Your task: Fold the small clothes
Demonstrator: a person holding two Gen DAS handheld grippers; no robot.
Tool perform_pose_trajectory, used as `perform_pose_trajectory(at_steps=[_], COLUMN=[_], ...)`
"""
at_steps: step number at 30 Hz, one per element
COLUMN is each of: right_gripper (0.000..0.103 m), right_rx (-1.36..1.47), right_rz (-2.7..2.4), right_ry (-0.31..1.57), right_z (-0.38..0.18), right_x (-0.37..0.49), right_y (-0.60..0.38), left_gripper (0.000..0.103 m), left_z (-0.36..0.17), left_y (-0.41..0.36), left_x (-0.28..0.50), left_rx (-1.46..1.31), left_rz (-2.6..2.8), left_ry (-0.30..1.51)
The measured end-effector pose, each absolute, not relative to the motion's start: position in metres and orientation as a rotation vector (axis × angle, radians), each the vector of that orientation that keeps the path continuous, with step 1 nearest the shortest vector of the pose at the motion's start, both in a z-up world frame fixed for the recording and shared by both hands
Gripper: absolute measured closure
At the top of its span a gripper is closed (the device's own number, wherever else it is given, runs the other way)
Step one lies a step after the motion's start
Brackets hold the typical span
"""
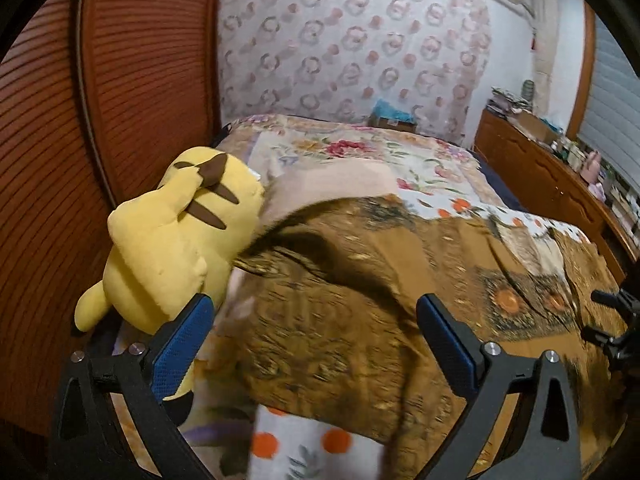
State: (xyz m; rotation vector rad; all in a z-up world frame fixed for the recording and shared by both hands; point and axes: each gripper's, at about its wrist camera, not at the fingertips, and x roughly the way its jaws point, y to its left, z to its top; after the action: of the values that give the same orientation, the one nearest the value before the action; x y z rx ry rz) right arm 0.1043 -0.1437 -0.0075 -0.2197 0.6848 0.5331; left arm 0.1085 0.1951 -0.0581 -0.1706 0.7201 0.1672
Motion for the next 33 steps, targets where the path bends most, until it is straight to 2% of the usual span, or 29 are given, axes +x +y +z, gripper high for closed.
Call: perform_pose_trajectory(at_steps=[3,11,14,18,24,33], right_gripper=[0.000,0.000,0.000,0.000,0.000,0.000], right_rx=[-0.230,-0.255,-0.254,-0.258,-0.246,-0.206], right_rz=[0.541,0.547,0.543,0.541,0.540,0.533], right_ry=[0.700,0.747,0.763,0.768,0.766,0.748], right_z=[-0.005,-0.009,-0.009,-0.009,-0.012,-0.012], right_x=[0.114,0.116,0.120,0.123,0.142,0.145], right_y=[-0.141,-0.139,-0.139,-0.136,-0.139,-0.146], left_gripper=[0.011,0.045,0.061,0.096,0.098,0.098], left_z=[-0.060,-0.076,-0.085,-0.080,-0.038,0.034], left_y=[0.212,0.250,0.254,0.253,0.233,0.143], left_x=[0.120,0.153,0.159,0.157,0.146,0.152], left_rx=[-0.173,-0.178,-0.176,-0.162,-0.151,-0.030], left_rz=[0.186,0.170,0.149,0.124,0.050,-0.146], left_ry=[0.735,0.804,0.832,0.811,0.749,0.704])
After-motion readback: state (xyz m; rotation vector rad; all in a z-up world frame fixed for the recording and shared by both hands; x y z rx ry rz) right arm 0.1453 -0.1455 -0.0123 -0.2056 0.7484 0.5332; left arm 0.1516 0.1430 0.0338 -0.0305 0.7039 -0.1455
